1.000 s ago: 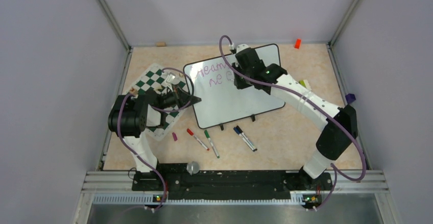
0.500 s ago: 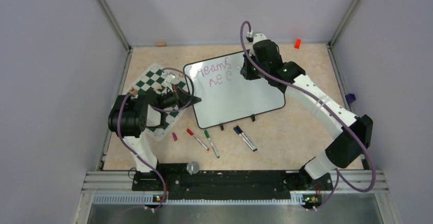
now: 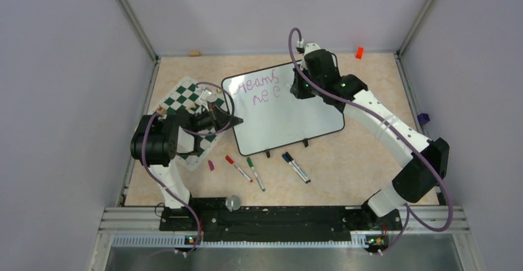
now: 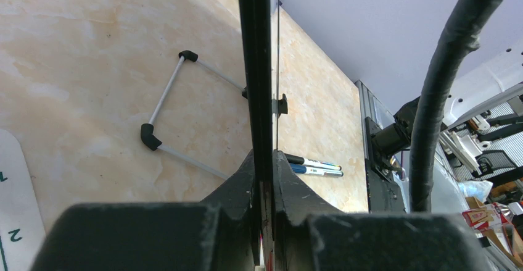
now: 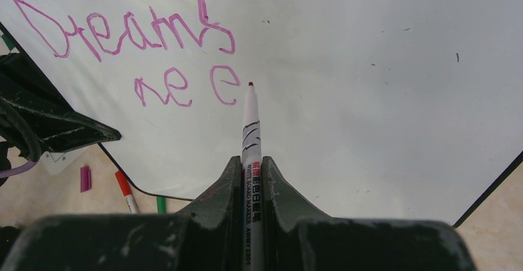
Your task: Write a sentence on the whiteboard
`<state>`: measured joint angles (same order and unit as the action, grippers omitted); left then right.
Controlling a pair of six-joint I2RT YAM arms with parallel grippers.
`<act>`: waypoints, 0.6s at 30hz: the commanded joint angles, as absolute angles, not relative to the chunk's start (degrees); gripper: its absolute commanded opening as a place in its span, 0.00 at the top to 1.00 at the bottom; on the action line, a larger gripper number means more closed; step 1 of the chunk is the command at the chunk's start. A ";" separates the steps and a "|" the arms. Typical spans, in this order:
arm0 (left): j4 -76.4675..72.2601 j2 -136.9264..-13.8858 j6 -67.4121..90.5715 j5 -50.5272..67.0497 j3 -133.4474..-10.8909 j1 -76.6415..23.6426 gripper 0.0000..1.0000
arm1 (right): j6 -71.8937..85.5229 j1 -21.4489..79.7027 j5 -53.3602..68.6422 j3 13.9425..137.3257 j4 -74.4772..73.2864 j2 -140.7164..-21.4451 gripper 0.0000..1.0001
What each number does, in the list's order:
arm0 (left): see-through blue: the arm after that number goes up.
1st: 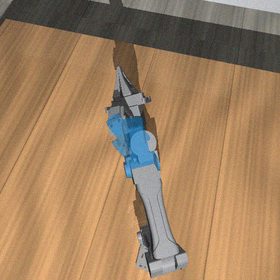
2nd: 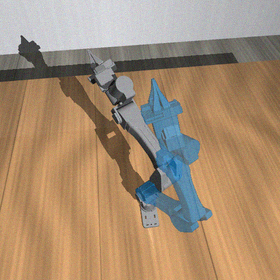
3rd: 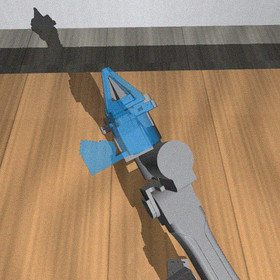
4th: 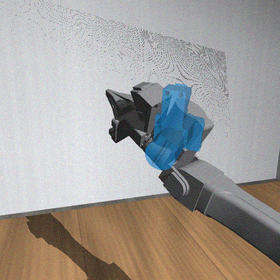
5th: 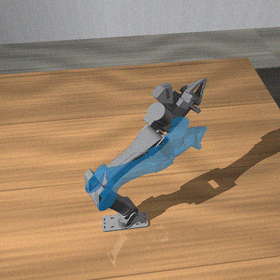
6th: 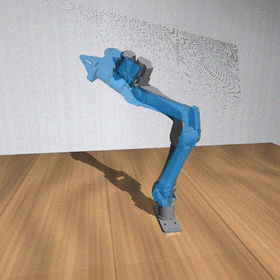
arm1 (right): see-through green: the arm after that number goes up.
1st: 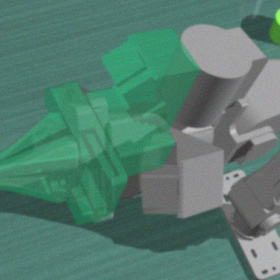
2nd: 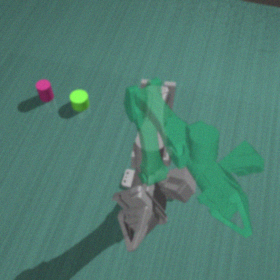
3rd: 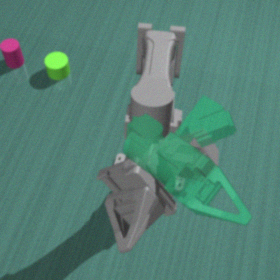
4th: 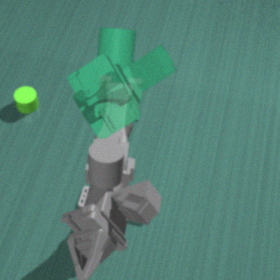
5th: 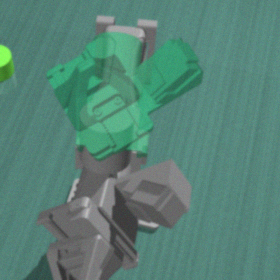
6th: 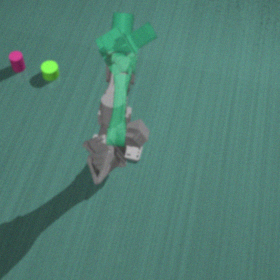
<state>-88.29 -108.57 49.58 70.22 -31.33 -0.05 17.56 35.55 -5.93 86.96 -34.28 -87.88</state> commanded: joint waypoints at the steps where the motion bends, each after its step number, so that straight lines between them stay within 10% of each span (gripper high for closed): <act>1: -92.81 -107.79 44.84 75.36 -29.88 -0.40 1.00 | 16.58 35.42 -6.83 87.05 -34.18 -88.60 1.00; 18: -92.81 -107.64 44.85 75.31 -29.68 -0.40 1.00 | 15.75 35.41 -7.76 89.72 -34.31 -91.81 1.00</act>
<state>-88.33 -108.49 49.58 70.11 -31.18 -0.05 16.51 35.55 -6.39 87.02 -34.70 -91.66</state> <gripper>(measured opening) 0.100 0.093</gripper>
